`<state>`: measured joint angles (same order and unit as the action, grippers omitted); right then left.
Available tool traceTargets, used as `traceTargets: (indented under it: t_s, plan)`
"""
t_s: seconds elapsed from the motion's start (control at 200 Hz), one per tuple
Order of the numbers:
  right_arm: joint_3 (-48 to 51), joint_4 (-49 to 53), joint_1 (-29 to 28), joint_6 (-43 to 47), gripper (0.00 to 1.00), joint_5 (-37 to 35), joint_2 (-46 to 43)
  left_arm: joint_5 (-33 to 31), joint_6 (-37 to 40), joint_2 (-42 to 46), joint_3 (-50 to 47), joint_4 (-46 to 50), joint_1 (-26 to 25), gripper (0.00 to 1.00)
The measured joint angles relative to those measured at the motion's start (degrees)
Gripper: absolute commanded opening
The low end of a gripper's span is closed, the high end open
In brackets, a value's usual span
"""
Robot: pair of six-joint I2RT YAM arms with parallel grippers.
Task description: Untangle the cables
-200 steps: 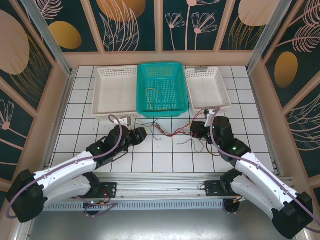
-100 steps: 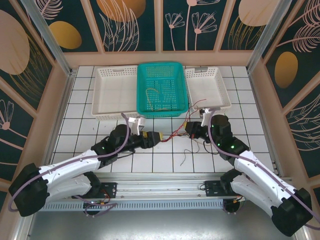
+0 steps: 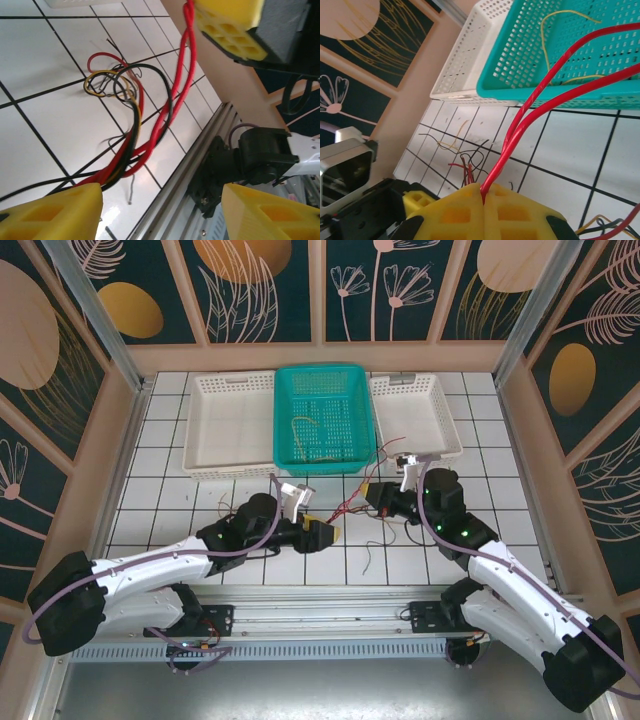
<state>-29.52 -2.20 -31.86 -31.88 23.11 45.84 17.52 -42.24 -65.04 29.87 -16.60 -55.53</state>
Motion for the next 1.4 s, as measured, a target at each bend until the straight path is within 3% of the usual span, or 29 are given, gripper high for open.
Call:
traceTargets:
  t_s: [0.115,0.195,0.405,0.551,0.651,0.746,1.031,1.216,1.401]
  plan:
    - [0.00,-1.09,0.00,0.00,0.00,2.32,0.02,-0.61,1.07,-0.50,0.04,0.98,0.00,0.54]
    - [0.00,-1.92,0.00,-0.02,0.00,3.76,0.09,-1.07,1.99,-0.83,0.04,1.20,0.00,0.42]
    - [0.00,-2.89,0.00,-0.22,0.00,6.27,0.90,-1.25,2.45,-1.77,0.04,1.14,0.00,0.25]
    - [0.02,-4.02,0.00,-0.42,0.00,7.91,1.81,-1.03,2.36,-1.90,0.04,0.31,0.00,0.27]
    - [0.15,-4.48,0.00,-0.39,0.00,8.57,1.90,-0.79,2.43,-1.88,0.04,-0.44,0.00,0.45]
    - [0.46,-4.90,0.00,-0.44,0.00,9.40,1.92,-0.24,1.90,-1.84,0.02,-1.42,0.00,0.49]
    - [1.22,-5.31,0.00,-0.59,0.00,9.90,1.95,0.85,1.75,-1.09,-0.33,-3.39,-0.15,0.00]
    - [1.25,-4.42,0.00,-0.55,0.00,8.46,1.97,1.14,1.92,-0.74,-0.57,-3.74,-0.15,0.00]
    - [2.32,-5.42,0.00,-1.42,0.43,10.01,1.68,-0.04,1.92,-0.57,-0.66,-3.74,-0.15,0.00]
